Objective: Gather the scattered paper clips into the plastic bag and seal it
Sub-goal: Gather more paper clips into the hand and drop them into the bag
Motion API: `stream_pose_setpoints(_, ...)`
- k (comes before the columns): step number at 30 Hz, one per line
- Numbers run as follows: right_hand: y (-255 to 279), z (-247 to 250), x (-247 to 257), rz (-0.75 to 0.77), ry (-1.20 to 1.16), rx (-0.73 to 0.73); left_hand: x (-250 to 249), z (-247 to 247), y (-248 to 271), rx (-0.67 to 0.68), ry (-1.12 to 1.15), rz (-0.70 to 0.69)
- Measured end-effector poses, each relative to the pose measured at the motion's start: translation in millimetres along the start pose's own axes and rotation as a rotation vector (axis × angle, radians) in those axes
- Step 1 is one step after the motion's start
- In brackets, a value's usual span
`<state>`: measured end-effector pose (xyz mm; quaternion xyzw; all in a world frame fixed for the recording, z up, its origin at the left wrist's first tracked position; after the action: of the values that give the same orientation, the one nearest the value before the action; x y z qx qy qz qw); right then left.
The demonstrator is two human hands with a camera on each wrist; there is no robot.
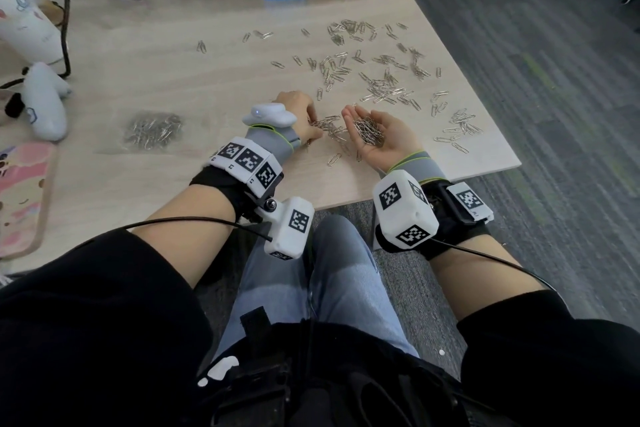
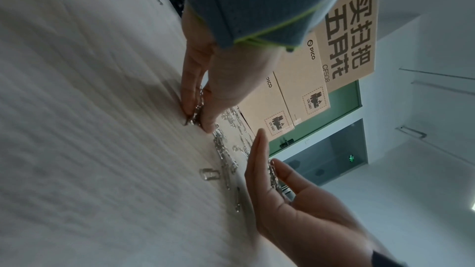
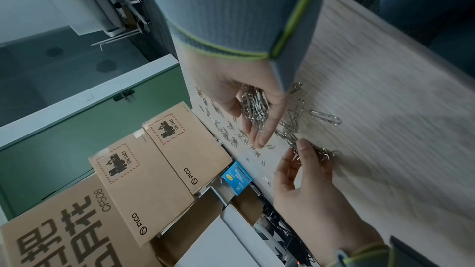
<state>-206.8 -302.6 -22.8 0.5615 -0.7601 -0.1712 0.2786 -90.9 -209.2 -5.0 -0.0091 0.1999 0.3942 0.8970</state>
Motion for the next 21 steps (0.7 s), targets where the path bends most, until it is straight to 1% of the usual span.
stream_pose_setpoints(5,-2,-6,0,0.006,0.004,-0.004,5,5,-6,0.039,0.044,0.007)
stream_pose_setpoints(9,-7,-9,-2,-0.003,0.035,-0.014,18,6,-11,0.040,0.155,0.030)
stream_pose_setpoints(15,-9,-19,-8,-0.015,0.111,-0.032,29,21,-16,0.056,0.337,-0.005)
stream_pose_setpoints(18,-11,-23,-14,-0.028,0.146,-0.048,24,34,-17,0.063,0.469,-0.070)
stream_pose_setpoints(21,-15,-30,-23,-0.028,0.162,-0.036,9,45,-14,0.082,0.524,-0.173)
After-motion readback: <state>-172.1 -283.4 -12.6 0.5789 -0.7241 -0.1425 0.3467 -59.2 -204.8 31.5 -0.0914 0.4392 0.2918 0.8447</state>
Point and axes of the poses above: each hand's wrist, its own y-axis away from the middle knuckle, its own z-axis out of the back of the hand, x = y × z, the point moved 4 cm from there along -y, towards the middle knuckle, and after that the axes turned 4 degrees about -y, right-handed, at the moved point
